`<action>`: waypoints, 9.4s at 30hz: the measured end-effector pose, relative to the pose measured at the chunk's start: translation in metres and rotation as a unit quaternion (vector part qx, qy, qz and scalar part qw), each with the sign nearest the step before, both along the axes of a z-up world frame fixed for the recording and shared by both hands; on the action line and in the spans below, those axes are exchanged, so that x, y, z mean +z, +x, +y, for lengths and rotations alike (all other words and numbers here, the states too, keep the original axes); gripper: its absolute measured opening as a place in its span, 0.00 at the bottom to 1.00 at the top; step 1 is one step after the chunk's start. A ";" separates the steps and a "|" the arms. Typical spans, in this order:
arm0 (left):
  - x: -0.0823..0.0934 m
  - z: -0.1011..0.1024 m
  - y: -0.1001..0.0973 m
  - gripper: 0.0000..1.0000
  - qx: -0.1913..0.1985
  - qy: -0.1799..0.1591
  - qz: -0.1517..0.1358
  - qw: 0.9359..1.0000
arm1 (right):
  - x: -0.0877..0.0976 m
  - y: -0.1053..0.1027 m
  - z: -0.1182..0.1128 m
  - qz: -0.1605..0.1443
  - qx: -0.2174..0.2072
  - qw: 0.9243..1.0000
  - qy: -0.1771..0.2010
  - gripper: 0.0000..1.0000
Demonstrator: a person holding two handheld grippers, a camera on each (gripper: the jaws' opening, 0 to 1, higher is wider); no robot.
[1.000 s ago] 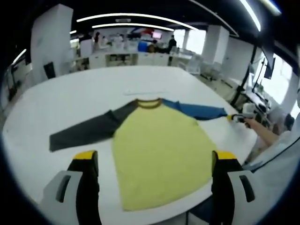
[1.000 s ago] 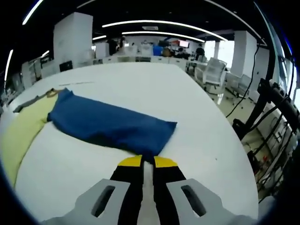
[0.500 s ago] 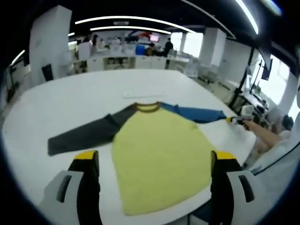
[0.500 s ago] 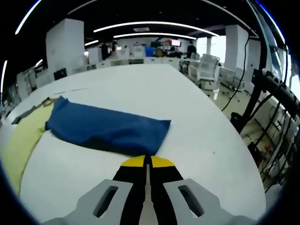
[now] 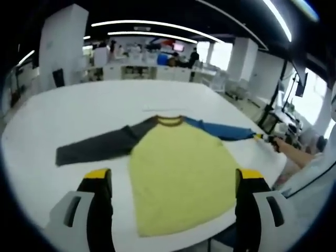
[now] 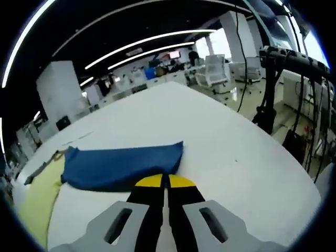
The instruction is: Fold the garment on the visible template until the final outline fits inside the template.
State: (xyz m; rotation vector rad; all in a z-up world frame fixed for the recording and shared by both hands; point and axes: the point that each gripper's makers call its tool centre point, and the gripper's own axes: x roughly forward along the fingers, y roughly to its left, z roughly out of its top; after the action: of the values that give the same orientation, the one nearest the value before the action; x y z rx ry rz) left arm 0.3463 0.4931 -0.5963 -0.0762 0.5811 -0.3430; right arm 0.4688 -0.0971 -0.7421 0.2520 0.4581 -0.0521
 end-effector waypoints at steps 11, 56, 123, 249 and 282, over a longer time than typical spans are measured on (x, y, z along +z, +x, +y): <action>0.004 -0.007 -0.001 0.94 -0.011 0.001 -0.002 1.000 | 0.022 0.008 0.002 -0.013 0.027 0.997 -0.074 0.02; 0.015 -0.003 0.005 0.99 -0.077 0.009 -0.019 0.997 | 0.121 0.037 0.165 -0.103 0.192 0.962 -0.164 0.02; 0.038 0.060 -0.035 1.00 -0.116 0.010 -0.074 0.990 | 0.154 0.045 0.411 -0.141 0.340 0.914 -0.173 0.02; 0.032 0.092 -0.031 0.98 -0.135 0.013 -0.059 0.989 | 0.044 0.074 0.599 -0.065 0.406 0.911 -0.032 0.09; 0.023 0.044 -0.029 0.99 -0.217 0.064 -0.057 0.973 | 0.067 0.016 0.506 -0.068 0.359 0.930 -0.047 0.67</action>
State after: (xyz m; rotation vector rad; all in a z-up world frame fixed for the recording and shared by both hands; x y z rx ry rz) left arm 0.3170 0.5373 -0.5733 0.1971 0.5021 -0.7280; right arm 0.4845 0.4088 -0.6747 -0.0192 0.3868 0.6563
